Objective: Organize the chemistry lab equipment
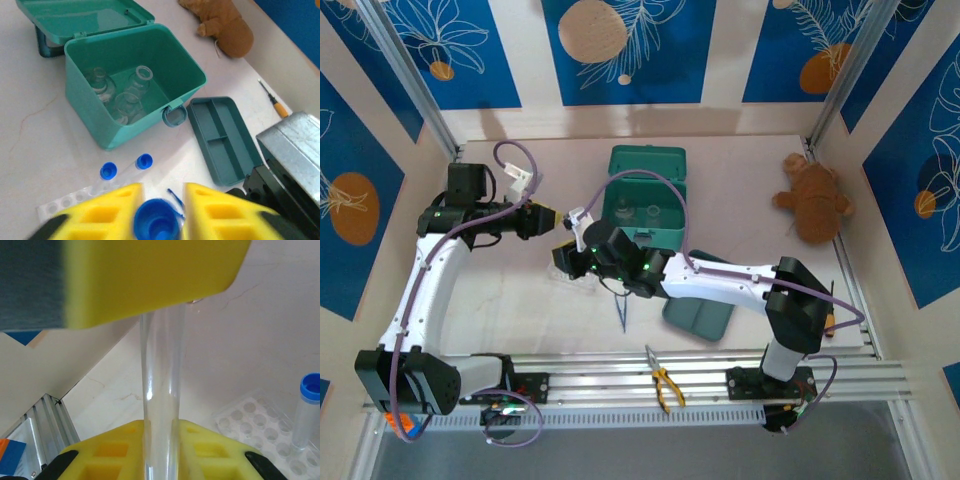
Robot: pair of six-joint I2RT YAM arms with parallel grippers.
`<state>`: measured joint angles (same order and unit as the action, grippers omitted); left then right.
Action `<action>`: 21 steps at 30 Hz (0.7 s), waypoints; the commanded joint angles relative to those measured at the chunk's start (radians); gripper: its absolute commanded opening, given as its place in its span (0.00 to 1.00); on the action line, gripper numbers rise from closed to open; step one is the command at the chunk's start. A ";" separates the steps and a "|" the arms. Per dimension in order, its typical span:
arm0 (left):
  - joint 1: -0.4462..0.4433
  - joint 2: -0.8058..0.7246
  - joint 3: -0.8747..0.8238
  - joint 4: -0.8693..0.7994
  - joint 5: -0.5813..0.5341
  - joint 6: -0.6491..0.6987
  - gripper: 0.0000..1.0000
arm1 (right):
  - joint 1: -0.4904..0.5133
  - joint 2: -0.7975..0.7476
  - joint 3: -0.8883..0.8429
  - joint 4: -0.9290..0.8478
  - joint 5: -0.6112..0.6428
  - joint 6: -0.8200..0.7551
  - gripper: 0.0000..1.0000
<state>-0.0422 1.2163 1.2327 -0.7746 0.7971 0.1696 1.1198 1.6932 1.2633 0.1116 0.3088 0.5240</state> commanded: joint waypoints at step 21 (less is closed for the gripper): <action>0.021 -0.094 -0.174 0.232 -0.226 0.040 0.00 | -0.021 -0.128 -0.073 -0.057 0.077 -0.021 0.48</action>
<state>-0.0368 1.1400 1.1049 -0.6594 0.6506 0.1925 1.1072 1.6287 1.2205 0.0734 0.3428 0.5129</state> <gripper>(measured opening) 0.156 0.476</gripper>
